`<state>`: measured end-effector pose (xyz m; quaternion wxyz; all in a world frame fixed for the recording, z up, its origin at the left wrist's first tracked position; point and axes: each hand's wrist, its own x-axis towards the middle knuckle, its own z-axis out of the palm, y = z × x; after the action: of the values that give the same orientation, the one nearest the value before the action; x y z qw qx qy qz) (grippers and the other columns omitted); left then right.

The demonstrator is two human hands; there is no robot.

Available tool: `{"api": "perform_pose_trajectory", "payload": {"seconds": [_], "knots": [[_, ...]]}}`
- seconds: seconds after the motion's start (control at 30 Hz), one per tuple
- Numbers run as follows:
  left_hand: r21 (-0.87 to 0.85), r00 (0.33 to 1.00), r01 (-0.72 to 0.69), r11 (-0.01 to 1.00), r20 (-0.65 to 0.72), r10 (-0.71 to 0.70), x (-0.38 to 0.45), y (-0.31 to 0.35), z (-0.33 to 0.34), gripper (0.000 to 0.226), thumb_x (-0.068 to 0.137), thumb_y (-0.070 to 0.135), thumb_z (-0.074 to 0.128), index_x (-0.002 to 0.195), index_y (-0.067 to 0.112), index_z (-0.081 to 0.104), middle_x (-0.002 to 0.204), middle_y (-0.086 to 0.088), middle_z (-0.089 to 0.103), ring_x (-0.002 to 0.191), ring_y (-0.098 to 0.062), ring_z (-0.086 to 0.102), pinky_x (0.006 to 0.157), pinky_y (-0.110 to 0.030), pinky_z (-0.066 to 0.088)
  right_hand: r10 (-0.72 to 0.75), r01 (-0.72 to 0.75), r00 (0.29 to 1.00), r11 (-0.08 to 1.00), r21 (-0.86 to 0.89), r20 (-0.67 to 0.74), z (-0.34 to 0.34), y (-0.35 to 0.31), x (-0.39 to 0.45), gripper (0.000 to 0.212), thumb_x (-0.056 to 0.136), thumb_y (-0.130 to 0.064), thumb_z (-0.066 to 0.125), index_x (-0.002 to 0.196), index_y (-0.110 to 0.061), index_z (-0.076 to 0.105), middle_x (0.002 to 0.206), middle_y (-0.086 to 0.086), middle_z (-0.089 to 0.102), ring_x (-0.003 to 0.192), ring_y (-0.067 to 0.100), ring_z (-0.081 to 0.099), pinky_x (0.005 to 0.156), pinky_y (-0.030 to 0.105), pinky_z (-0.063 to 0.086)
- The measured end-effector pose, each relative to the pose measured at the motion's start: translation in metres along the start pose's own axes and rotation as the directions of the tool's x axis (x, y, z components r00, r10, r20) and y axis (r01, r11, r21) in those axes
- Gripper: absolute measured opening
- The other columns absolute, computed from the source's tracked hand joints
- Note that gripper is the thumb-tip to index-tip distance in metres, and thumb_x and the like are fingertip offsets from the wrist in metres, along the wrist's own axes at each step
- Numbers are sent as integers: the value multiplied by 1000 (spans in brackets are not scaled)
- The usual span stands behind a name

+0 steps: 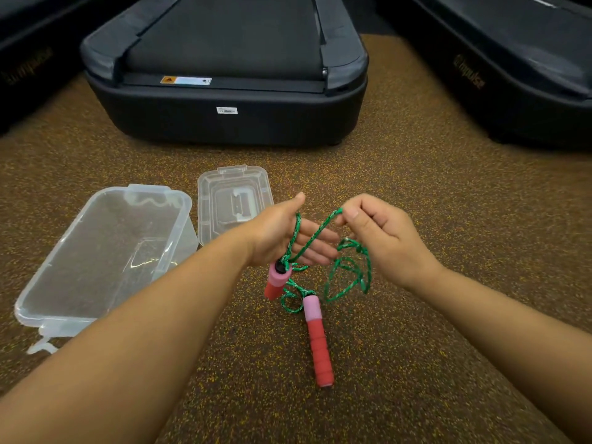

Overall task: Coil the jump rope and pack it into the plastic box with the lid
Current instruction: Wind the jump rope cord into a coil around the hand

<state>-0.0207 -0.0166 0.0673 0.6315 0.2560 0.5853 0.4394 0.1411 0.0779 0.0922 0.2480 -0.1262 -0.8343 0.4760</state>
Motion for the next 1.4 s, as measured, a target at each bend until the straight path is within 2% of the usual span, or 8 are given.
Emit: {"api": "perform_pose_trajectory", "payload": {"seconds": [0.23,0.37,0.5,0.67,0.83,1.07,1.17,1.4], "knots": [[59,938,110,992,324,-124,-9,8,8,91,86,69,16,98,-2,71,67,-14,71,60,-25,70,65,-30,53,127,-138,985,986,-93,-113,-5,21,16,22,97,-32,50,78,-28,61,57,-7,49,56,10,46,53,33,39],[40,962,-39,998,271,27,-13,11,16,39,87,38,47,85,10,74,40,4,53,36,-11,51,48,-22,43,243,-247,967,968,-42,-81,1,43,11,24,96,-31,51,75,-27,62,53,-10,48,49,2,41,53,25,33],[-179,984,-122,976,110,143,-5,11,13,41,96,35,37,93,14,71,35,6,38,31,-7,36,45,-22,33,323,-324,945,946,17,50,15,59,-8,27,99,-22,45,77,-24,60,58,4,44,54,18,44,54,30,36],[-348,972,-237,907,-85,221,-1,10,5,44,100,36,30,119,9,59,72,1,74,49,-9,62,50,-18,50,359,-362,912,932,-23,200,31,65,-27,24,100,-19,44,87,-28,62,62,-4,55,59,11,50,58,28,39],[-422,971,-221,879,-178,159,2,11,5,54,101,37,24,138,0,38,123,-17,63,104,-21,65,91,-33,50,367,-369,866,927,-61,340,40,56,-35,18,98,-24,48,100,-20,66,69,4,62,63,8,53,63,26,44],[-178,989,-87,980,-130,65,2,7,7,76,96,57,10,142,-1,31,132,-24,55,110,-27,61,94,-31,46,183,-188,956,982,1,231,36,16,-24,24,93,-32,54,73,-33,66,65,-1,70,56,-3,55,59,31,51],[15,996,-19,1000,-87,20,-1,2,6,86,93,62,4,122,-2,53,103,-23,66,90,-24,65,87,-35,44,192,-201,974,978,63,122,23,9,-13,32,97,-15,50,68,-21,61,48,-25,57,50,-9,52,56,10,39],[87,980,98,991,165,-111,-13,2,2,113,77,80,2,110,-11,61,75,-22,68,65,-30,66,73,-35,52,246,-245,969,967,65,-15,6,27,11,34,97,-35,45,69,-24,59,47,-19,50,51,-1,43,56,23,38]]}}
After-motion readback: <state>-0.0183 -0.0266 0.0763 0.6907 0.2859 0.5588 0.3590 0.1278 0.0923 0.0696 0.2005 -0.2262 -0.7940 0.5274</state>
